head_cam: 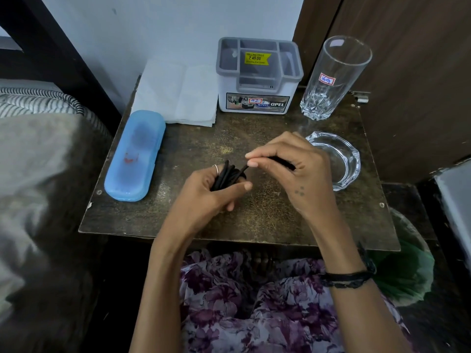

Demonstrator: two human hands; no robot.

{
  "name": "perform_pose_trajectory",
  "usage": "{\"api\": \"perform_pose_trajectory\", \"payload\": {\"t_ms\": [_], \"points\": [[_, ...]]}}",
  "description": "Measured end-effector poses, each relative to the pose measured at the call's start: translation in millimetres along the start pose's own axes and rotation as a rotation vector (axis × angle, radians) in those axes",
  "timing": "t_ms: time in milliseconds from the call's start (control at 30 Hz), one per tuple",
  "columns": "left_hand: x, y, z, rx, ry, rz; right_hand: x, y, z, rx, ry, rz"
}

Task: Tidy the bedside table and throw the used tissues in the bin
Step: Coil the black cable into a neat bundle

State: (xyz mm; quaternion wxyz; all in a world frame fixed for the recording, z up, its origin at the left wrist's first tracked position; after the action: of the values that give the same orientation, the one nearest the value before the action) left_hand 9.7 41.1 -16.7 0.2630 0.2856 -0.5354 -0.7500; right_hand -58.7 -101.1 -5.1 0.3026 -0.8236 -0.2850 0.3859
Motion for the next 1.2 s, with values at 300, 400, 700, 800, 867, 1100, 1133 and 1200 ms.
{"api": "perform_pose_trajectory", "payload": {"t_ms": [300, 400, 700, 800, 867, 1100, 1133, 1200], "points": [[-6.3, -3.9, 3.1, -0.018, -0.122, 0.309, -0.8, 5.2, 2.4, -0.172, -0.099, 0.379], [-2.9, -2.7, 3.2, -0.042, -0.163, 0.441, 4.6, 0.2, 1.5, -0.164, -0.022, 0.443], [2.3, 6.8, 6.4, -0.055, -0.318, 0.807, 23.8, -10.4, 1.5, 0.07, 0.119, 0.066], [1.7, 8.2, 5.9, -0.051, -0.279, 0.838, 28.0, -11.7, 0.7, 0.26, 0.141, -0.22], [0.0, 7.9, 4.7, -0.053, -0.227, 0.809, 30.6, -12.4, 0.1, 0.387, 0.162, -0.408], [-3.6, 6.4, 3.0, -0.109, -0.089, 0.738, 37.1, -8.7, -1.8, 0.632, 0.154, -0.651], [-3.9, 5.8, 2.9, -0.122, -0.086, 0.74, 37.3, -8.7, -1.6, 0.655, 0.142, -0.687], [-4.2, 5.7, 2.6, -0.15, -0.088, 0.76, 36.6, -8.9, -1.5, 0.704, 0.113, -0.757]]}}
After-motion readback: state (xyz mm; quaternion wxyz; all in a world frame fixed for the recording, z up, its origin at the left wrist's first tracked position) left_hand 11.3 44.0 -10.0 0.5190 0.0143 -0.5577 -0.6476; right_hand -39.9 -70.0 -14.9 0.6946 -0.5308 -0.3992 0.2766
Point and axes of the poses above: each hand's wrist, its own z-axis away from the middle knuckle, its own x-axis out of the palm, y = z × x, the point moved 1 cm from there along -z, towards the middle knuckle, and after that the axes turned 4 degrees about -x, right-handed, at the moved point
